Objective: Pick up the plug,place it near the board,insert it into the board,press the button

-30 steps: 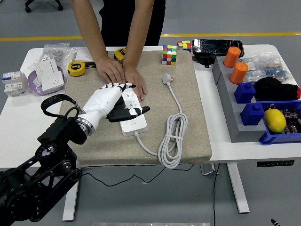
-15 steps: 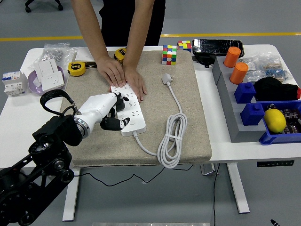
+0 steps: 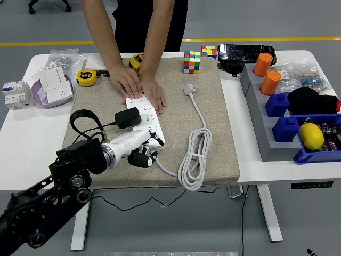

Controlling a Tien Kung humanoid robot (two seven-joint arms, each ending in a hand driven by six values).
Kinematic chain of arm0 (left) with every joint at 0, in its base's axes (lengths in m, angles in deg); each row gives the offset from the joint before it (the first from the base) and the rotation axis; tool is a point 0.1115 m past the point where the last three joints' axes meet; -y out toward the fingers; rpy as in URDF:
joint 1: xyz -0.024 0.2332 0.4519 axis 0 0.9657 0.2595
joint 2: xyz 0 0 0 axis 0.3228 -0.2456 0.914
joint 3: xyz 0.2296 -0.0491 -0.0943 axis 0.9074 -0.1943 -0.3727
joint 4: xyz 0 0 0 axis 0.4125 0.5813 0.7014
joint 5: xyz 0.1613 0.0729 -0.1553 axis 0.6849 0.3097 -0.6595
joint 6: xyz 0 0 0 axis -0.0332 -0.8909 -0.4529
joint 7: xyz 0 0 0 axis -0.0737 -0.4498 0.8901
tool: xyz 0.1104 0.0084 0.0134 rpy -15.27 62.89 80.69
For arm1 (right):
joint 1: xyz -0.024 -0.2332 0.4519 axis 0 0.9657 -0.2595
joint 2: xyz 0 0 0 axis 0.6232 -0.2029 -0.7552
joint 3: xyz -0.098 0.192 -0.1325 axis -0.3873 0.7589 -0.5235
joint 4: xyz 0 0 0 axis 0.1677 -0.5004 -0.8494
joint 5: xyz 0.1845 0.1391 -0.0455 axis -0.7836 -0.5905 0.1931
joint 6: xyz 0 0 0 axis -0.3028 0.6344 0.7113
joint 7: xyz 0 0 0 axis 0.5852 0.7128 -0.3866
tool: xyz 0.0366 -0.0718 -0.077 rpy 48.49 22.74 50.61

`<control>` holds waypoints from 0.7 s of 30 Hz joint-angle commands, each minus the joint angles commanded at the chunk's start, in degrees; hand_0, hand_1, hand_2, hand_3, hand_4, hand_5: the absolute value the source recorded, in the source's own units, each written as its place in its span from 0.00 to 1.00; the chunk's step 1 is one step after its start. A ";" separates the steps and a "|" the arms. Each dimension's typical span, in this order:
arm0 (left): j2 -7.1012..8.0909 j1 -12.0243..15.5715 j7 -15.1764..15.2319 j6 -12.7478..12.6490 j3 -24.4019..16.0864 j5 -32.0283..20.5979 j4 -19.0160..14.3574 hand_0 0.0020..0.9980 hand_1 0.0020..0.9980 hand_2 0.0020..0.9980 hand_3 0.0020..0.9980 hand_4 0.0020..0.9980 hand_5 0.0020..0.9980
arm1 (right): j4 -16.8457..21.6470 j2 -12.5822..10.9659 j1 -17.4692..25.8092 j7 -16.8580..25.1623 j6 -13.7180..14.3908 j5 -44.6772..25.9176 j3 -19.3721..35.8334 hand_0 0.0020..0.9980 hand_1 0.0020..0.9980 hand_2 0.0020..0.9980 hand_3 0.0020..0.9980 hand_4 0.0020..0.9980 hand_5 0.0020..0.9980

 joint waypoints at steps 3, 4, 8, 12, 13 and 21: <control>-0.29 -0.04 0.39 -0.92 -0.25 1.27 1.94 0.16 0.06 0.15 0.76 0.40 0.09 | 0.00 -0.01 -0.01 0.03 0.02 -0.06 0.01 0.85 0.76 0.74 0.77 1.00 0.91; -0.38 -0.13 0.51 -1.11 -0.46 2.00 2.46 0.16 0.06 0.15 0.76 0.40 0.09 | 0.00 -0.01 -0.02 -0.01 0.00 0.01 0.05 0.85 0.76 0.74 0.77 1.00 0.91; -0.35 -0.42 0.88 -1.03 -2.28 3.55 3.84 0.16 0.06 0.15 0.77 0.40 0.09 | 0.00 0.04 0.00 0.00 0.00 -0.09 0.03 0.85 0.76 0.74 0.77 1.00 0.91; 0.31 -0.65 1.03 -1.03 -2.99 3.62 3.72 0.16 0.06 0.15 0.76 0.40 0.09 | 0.00 -0.01 0.00 -0.01 0.03 -0.07 0.14 0.85 0.76 0.74 0.77 1.00 0.91; 0.38 -0.68 1.04 -1.03 -3.01 3.65 3.73 0.16 0.06 0.15 0.76 0.40 0.09 | 0.00 -0.01 0.01 0.00 0.05 -0.11 0.14 0.85 0.76 0.74 0.77 1.00 0.91; -0.01 -0.54 1.42 -1.40 -2.14 3.51 4.16 0.16 0.06 0.15 0.76 0.40 0.10 | 0.00 0.04 -0.27 0.11 0.07 -0.27 0.06 0.84 0.76 0.74 0.77 1.00 0.91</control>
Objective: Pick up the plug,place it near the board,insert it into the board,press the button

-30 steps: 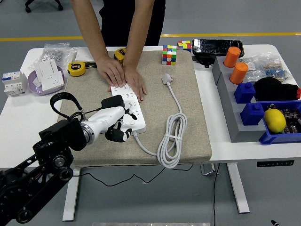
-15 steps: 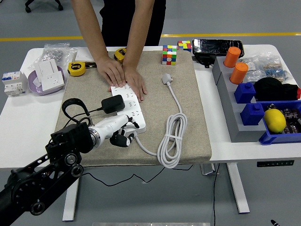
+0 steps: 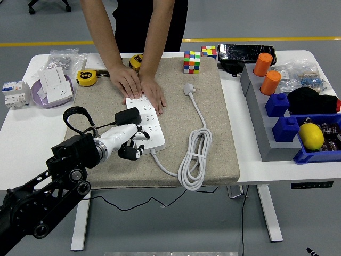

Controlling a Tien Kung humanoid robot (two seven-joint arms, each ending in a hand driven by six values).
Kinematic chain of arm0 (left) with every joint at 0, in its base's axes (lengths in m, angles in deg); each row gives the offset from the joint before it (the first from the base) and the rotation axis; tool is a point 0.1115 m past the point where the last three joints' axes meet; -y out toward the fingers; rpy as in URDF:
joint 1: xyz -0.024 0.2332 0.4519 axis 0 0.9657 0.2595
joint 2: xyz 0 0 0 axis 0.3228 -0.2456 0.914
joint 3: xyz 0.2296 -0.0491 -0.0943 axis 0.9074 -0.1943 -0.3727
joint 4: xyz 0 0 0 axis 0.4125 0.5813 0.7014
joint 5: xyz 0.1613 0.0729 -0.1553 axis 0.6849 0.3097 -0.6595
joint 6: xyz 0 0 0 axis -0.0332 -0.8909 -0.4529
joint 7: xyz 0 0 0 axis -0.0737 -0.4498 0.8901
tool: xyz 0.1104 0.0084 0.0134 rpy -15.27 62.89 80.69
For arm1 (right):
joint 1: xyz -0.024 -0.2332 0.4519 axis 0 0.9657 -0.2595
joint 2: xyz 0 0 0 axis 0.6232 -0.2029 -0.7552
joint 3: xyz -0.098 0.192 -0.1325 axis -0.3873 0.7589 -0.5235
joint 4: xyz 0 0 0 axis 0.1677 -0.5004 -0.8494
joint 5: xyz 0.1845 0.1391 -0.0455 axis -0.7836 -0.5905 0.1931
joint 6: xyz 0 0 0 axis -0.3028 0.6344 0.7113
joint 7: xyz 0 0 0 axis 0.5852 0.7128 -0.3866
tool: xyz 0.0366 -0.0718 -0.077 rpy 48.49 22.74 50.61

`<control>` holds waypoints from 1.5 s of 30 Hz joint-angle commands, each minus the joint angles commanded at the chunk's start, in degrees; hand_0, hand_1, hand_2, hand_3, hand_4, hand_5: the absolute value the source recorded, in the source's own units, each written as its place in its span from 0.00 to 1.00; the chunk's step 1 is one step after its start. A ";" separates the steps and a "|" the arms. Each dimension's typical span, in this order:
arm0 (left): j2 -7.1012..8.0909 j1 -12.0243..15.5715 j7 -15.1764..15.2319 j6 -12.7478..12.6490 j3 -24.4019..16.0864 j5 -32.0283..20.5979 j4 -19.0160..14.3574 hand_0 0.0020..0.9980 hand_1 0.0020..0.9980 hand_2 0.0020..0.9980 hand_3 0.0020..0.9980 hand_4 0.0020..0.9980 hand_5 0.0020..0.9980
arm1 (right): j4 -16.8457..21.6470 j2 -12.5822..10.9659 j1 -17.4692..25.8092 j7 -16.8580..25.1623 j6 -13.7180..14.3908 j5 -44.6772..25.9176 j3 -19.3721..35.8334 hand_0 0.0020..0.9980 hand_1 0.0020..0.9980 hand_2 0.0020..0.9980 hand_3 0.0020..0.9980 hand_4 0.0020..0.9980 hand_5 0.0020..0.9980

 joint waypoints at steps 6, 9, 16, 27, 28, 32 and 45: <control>-0.92 -0.17 0.54 -0.76 0.40 0.44 1.52 0.16 0.06 0.15 0.76 0.40 0.09 | 0.00 0.04 0.11 -0.11 -0.02 0.13 0.06 0.85 0.76 0.74 0.77 1.00 0.91; -0.89 -0.23 0.69 -1.02 0.37 0.45 1.99 0.16 0.06 0.15 0.75 0.39 0.10 | 0.00 0.00 0.08 -0.05 0.01 0.08 0.03 0.85 0.76 0.74 0.77 1.00 0.91; -0.90 -0.22 0.43 -0.86 0.47 1.15 2.33 0.16 0.06 0.15 0.76 0.39 0.10 | 0.00 -0.03 0.19 -0.10 0.00 0.16 0.11 0.85 0.76 0.74 0.77 1.00 0.91; -0.82 -0.23 0.83 -1.26 0.62 1.20 2.62 0.16 0.06 0.15 0.75 0.39 0.10 | 0.00 -0.08 0.16 -0.10 0.00 0.27 0.15 0.85 0.76 0.74 0.77 1.00 0.91; -0.82 -0.23 0.79 -1.19 0.60 1.24 2.58 0.16 0.06 0.15 0.75 0.39 0.10 | 0.00 -0.09 0.21 -0.10 -0.01 0.29 0.13 0.85 0.76 0.74 0.77 1.00 0.91; -0.79 -0.20 0.82 -1.16 0.69 1.22 2.40 0.16 0.06 0.15 0.75 0.39 0.10 | 0.00 -0.10 0.27 -0.08 -0.01 0.30 0.11 0.85 0.76 0.74 0.77 1.00 0.91; -0.16 0.84 3.87 -5.17 -1.14 3.89 -4.84 0.23 0.12 0.20 0.63 0.39 0.08 | 0.00 -0.06 0.28 -0.11 0.00 0.18 0.03 0.85 0.76 0.74 0.77 1.00 0.91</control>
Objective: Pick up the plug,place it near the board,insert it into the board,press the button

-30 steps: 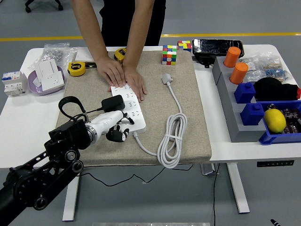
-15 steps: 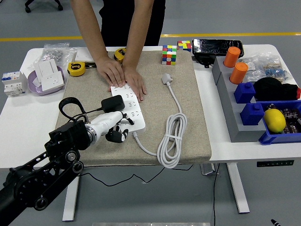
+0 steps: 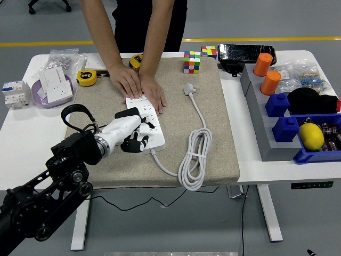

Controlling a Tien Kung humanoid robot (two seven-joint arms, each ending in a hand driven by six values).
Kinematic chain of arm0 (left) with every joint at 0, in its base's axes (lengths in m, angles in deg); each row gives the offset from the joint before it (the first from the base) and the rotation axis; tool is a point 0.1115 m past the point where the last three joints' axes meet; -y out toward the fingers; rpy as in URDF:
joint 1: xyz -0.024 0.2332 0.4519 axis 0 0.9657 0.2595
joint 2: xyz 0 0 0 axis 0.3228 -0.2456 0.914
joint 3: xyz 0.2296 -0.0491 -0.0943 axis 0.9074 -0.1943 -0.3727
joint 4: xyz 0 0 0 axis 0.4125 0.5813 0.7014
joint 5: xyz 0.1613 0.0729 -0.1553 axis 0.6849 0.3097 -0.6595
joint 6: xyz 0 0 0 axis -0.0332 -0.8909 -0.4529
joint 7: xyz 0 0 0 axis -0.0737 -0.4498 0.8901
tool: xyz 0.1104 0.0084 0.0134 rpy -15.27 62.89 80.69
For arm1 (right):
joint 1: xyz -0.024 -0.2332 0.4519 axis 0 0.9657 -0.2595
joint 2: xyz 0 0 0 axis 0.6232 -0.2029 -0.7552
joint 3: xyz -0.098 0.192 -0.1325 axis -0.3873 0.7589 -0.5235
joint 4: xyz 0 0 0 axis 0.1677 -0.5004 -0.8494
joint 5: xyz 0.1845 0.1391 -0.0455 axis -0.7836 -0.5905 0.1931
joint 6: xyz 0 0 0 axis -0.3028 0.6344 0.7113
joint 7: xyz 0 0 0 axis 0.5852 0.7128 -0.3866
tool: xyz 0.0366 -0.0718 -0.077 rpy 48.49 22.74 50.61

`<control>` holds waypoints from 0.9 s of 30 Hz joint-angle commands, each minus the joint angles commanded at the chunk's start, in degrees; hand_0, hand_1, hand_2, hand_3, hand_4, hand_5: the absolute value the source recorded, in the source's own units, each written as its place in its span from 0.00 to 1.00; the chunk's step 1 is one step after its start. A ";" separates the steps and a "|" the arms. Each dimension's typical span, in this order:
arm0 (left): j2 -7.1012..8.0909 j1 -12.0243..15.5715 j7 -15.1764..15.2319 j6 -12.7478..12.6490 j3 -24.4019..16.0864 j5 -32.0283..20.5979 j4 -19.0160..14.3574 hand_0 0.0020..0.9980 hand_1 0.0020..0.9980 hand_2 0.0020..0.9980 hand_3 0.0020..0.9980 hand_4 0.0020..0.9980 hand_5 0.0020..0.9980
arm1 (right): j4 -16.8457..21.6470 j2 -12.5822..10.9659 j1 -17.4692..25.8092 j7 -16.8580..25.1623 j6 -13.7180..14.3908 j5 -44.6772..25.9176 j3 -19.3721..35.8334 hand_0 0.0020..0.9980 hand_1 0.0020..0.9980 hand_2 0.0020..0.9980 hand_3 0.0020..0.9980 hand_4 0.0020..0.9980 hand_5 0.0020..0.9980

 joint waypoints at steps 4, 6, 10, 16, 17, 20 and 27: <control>0.40 0.54 3.77 -4.49 0.24 -2.02 -1.42 0.23 0.12 0.20 0.63 0.39 0.08 | 0.00 0.00 -0.03 -0.03 0.04 -0.09 0.04 0.85 0.76 0.74 0.77 1.00 0.91; 0.43 0.83 5.71 -6.60 0.16 -3.40 -1.58 0.49 0.51 0.52 0.63 0.79 0.28 | 0.00 0.02 -0.02 -0.03 0.05 -0.14 0.03 0.85 0.76 0.74 0.77 1.00 0.91; 0.23 1.76 9.89 -9.72 -0.86 -5.57 -1.75 0.49 0.51 0.52 0.63 0.79 0.28 | 0.00 0.06 -0.01 0.00 0.07 -0.22 -0.01 0.85 0.76 0.74 0.77 1.00 0.91; 0.39 1.94 10.46 -9.05 -1.31 -5.72 -1.42 0.96 0.98 0.95 0.91 0.95 0.40 | 0.00 0.04 -0.01 -0.02 0.08 -0.18 0.07 0.84 0.76 0.74 0.77 1.00 0.91; 0.41 1.92 10.49 -9.08 -1.33 -5.82 -1.40 0.96 0.98 0.95 0.91 0.95 0.40 | 0.00 0.03 -0.04 -0.01 0.08 -0.19 0.06 0.84 0.76 0.74 0.77 1.00 0.91; 0.43 1.87 10.58 -9.01 -1.35 -6.03 -1.39 1.00 1.00 1.00 0.98 0.99 0.44 | 0.00 0.05 -0.05 -0.01 0.09 -0.24 0.04 0.85 0.76 0.74 0.77 1.00 0.91; 0.57 1.80 9.69 -7.49 -1.32 -5.36 -1.22 0.69 0.78 0.76 0.97 1.00 0.46 | 0.00 0.05 -0.02 0.01 0.10 -0.28 0.05 0.85 0.76 0.74 0.77 1.00 0.91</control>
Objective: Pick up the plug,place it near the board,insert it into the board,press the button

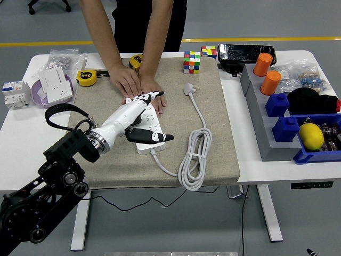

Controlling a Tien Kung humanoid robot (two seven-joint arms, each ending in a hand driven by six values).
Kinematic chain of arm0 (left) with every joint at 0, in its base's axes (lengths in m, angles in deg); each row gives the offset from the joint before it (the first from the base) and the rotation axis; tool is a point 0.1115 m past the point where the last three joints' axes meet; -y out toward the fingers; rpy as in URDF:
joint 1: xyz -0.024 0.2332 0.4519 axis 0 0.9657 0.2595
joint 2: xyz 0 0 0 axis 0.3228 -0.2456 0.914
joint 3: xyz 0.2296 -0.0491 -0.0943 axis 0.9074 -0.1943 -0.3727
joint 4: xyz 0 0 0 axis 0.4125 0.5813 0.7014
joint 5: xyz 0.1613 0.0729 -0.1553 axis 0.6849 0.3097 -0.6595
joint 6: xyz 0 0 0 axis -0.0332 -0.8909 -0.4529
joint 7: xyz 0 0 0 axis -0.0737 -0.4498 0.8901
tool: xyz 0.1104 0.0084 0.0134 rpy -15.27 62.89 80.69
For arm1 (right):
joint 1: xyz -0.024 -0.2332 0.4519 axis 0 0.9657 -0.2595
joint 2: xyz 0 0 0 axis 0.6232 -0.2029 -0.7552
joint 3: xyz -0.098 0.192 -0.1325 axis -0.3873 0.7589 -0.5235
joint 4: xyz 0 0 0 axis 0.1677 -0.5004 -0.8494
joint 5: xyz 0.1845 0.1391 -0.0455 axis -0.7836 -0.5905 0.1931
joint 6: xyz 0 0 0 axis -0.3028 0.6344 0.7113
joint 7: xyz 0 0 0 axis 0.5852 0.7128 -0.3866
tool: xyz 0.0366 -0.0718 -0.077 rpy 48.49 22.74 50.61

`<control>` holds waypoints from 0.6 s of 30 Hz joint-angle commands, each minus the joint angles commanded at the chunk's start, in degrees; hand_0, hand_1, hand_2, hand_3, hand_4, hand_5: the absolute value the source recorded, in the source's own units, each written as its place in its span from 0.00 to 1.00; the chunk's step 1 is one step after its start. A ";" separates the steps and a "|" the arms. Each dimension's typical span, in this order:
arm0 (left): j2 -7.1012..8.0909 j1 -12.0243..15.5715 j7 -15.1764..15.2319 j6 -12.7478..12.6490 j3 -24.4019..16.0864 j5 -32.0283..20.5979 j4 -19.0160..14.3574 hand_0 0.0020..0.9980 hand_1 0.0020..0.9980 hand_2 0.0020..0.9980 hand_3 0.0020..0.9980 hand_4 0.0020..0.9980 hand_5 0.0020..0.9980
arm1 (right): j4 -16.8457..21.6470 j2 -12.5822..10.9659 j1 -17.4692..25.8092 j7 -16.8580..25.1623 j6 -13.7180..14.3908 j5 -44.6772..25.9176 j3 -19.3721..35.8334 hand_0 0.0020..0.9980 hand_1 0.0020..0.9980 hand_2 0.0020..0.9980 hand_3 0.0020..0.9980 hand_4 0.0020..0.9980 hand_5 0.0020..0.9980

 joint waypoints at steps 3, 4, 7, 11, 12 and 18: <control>0.05 -0.01 -0.97 1.08 0.01 0.45 0.33 0.35 0.35 0.43 0.94 0.94 0.40 | 0.00 -0.01 0.02 -0.01 -0.01 0.04 0.04 0.85 0.76 0.74 0.77 1.00 0.90; 0.11 -0.02 -1.34 1.29 0.08 0.90 0.52 0.35 0.35 0.43 0.94 0.94 0.40 | 0.00 -0.01 0.03 -0.01 -0.02 0.03 0.02 0.85 0.76 0.74 0.77 1.00 0.90; 0.17 -0.04 -1.97 1.96 0.17 1.14 0.81 0.35 0.35 0.43 0.94 0.94 0.40 | 0.00 -0.02 0.07 -0.03 -0.03 0.08 0.05 0.85 0.76 0.74 0.77 1.00 0.90; 0.09 -0.30 -2.64 2.56 0.18 1.75 1.69 0.21 0.10 0.20 0.88 0.78 0.24 | 0.00 -0.04 0.04 -0.05 -0.06 0.14 0.01 0.85 0.76 0.74 0.77 1.00 0.90; 0.06 -0.36 -2.80 2.78 0.18 1.87 1.98 0.21 0.10 0.20 0.88 0.78 0.24 | 0.00 -0.04 0.03 -0.05 -0.06 0.19 0.06 0.85 0.76 0.74 0.77 1.00 0.90; -0.06 -0.66 -4.71 6.31 0.63 2.60 4.43 0.17 0.05 0.15 0.74 0.52 0.09 | 0.00 -0.09 0.01 -0.04 -0.08 0.15 -0.09 0.85 0.76 0.74 0.77 1.00 0.90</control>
